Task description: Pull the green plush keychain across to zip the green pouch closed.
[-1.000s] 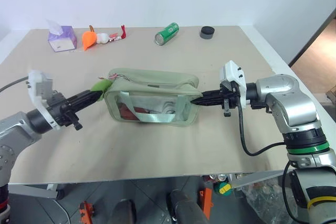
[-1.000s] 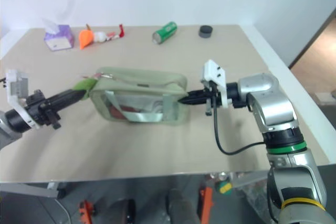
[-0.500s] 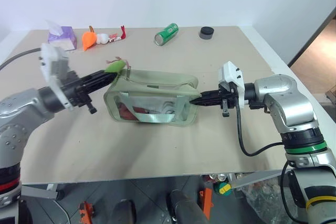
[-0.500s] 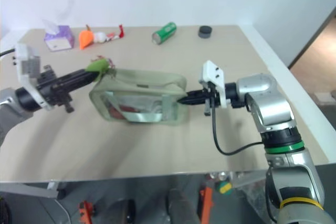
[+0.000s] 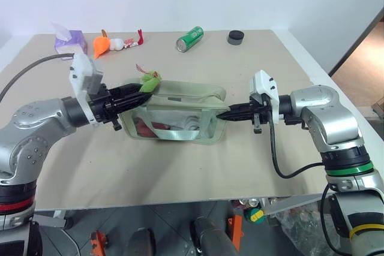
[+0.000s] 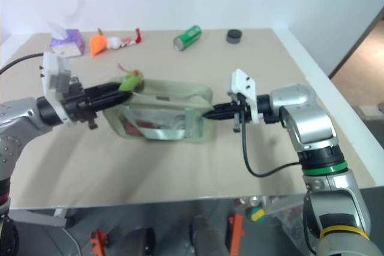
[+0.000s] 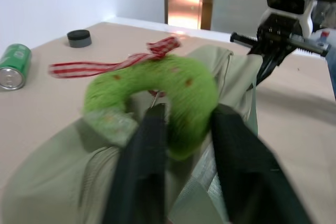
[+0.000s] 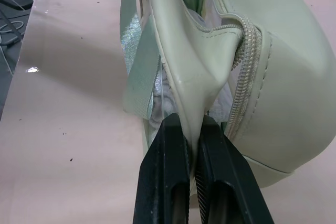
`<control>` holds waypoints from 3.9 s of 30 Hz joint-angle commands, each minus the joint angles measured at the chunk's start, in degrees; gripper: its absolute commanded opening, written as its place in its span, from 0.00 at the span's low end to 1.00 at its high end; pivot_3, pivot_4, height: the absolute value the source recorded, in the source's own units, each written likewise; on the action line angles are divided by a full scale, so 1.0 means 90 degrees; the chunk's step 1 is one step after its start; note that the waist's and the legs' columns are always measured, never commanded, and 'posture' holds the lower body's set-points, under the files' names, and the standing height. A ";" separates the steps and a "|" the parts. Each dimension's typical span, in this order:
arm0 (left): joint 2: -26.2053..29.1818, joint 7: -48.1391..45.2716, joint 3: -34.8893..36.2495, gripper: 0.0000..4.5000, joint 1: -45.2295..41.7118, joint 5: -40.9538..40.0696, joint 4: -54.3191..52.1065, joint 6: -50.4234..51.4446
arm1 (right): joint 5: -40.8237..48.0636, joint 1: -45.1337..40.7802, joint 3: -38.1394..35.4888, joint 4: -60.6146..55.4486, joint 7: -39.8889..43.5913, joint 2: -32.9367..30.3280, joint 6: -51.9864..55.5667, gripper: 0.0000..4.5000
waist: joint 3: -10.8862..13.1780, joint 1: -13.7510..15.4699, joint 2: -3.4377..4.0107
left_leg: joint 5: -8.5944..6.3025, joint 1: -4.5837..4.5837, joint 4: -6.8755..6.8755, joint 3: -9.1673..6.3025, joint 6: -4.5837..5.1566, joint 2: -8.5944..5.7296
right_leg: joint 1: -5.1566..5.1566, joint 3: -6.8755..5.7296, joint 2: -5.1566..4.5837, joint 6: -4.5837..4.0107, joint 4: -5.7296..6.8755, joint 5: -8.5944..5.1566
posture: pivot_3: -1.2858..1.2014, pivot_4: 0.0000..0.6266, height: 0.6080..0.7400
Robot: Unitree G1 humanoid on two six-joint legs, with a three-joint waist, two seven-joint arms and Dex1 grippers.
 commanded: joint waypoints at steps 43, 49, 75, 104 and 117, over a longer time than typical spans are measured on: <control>0.0185 -0.0561 0.0876 0.40 0.1134 -0.0414 -0.0109 0.0048 | 0.0054 0.0074 -0.0052 -0.0440 -0.0062 -0.0059 0.0173 0.00 | 0.0000 -0.0016 -0.0001 | 0.0000 0.0010 -0.0015 0.0006 0.0000 0.0005 | -0.0002 0.0003 0.0004 -0.0012 0.0004 -0.0008 | 0.52 0.24 1.00; 0.0233 -0.0498 0.0933 0.00 0.1129 -0.0524 -0.0253 0.0127 | 0.0056 0.0013 -0.0001 -0.0373 -0.0088 -0.0002 0.0132 0.00 | 0.0000 -0.0016 -0.0001 | 0.0000 0.0010 -0.0014 0.0006 0.0000 0.0004 | -0.0001 0.0003 0.0003 -0.0011 0.0004 -0.0009 | 0.52 0.24 1.00; 0.0407 -0.0293 0.1551 0.64 0.1537 -0.0722 -0.0165 0.0375 | 0.0011 -0.0071 0.0078 -0.0256 -0.0022 0.0047 0.0009 0.00 | 0.0000 -0.0016 -0.0002 | 0.0000 0.0011 -0.0017 0.0005 0.0000 0.0005 | -0.0003 0.0002 0.0004 -0.0013 0.0004 -0.0010 | 0.52 0.24 1.00; 0.0235 -0.0628 0.0960 0.01 0.1348 -0.0168 0.0088 0.0140 | 0.0052 0.0049 0.0069 -0.0363 -0.0066 0.0021 0.0083 0.00 | 0.0000 -0.0016 -0.0003 | 0.0000 0.0011 -0.0020 0.0006 0.0000 0.0005 | -0.0004 0.0003 0.0004 -0.0015 0.0004 -0.0011 | 0.52 0.24 1.00; 0.0140 -0.0228 0.0960 0.01 0.1848 -0.0124 -0.0330 0.0268 | 0.0075 -0.0014 0.0055 -0.0281 0.0007 0.0001 0.0098 0.00 | 0.0001 -0.0011 -0.0003 | 0.0000 0.0010 -0.0020 0.0005 0.0000 0.0005 | -0.0003 0.0001 0.0003 -0.0015 0.0004 -0.0013 | 0.52 0.24 1.00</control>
